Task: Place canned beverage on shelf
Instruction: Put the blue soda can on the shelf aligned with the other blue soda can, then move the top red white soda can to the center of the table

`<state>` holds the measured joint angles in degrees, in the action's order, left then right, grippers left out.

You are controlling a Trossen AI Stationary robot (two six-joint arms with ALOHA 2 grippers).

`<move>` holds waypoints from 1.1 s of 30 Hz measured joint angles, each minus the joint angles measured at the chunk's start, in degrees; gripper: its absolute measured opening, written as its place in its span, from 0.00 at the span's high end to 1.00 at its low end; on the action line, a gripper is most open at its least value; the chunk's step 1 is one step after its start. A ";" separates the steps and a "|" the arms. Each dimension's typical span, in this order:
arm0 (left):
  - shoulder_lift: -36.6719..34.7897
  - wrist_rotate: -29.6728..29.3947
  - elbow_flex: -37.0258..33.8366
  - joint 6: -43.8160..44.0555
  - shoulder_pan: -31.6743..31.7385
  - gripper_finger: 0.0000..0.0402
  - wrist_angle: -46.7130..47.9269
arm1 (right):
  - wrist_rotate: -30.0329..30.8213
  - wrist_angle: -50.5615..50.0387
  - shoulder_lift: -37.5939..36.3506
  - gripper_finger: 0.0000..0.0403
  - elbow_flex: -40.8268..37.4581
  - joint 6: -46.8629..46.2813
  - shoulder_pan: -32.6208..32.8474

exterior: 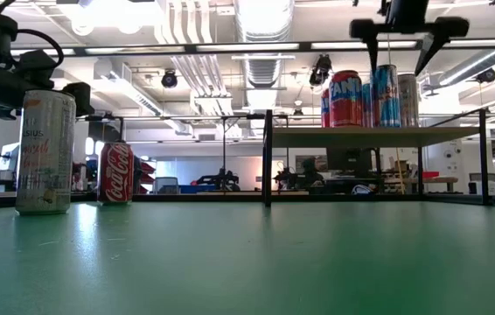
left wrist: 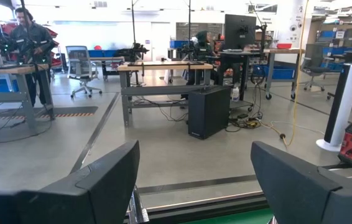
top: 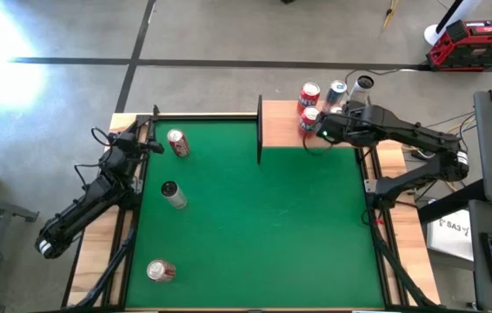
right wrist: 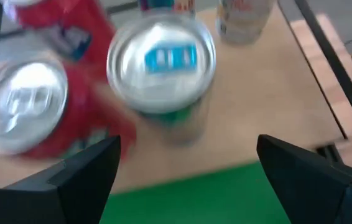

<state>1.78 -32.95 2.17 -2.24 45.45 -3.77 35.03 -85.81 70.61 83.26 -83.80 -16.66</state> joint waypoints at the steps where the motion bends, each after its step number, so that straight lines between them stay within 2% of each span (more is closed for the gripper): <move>1: 0.02 -0.02 0.00 -0.01 0.02 0.27 0.02 | -0.93 -1.07 -0.06 0.09 0.56 -1.12 1.28; 7: 0.02 -0.02 0.00 -0.02 0.00 0.27 0.02 | -7.73 -2.96 0.37 0.09 0.76 -7.74 10.43; 12: 0.02 -0.01 0.00 -0.01 0.01 0.27 0.02 | -7.84 -0.76 4.25 0.09 0.58 -12.72 20.11; 17: 0.02 -0.02 0.00 0.00 0.02 0.27 0.00 | -3.46 3.44 9.79 0.09 1.10 -15.71 27.53; 25: 0.02 -0.02 0.00 0.00 0.01 0.27 0.02 | -0.77 7.98 16.86 0.09 5.09 -15.14 33.88; 28: 0.02 -0.02 0.00 0.00 0.02 0.27 0.02 | 4.36 13.27 18.49 0.09 4.94 -13.72 36.34; 33: 0.02 -0.02 0.01 -0.01 0.00 0.27 0.01 | 10.66 12.40 18.97 0.09 3.86 -11.43 39.25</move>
<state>1.80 -32.97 2.19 -2.25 45.45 -3.76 45.69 -73.41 89.58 87.12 -95.23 22.59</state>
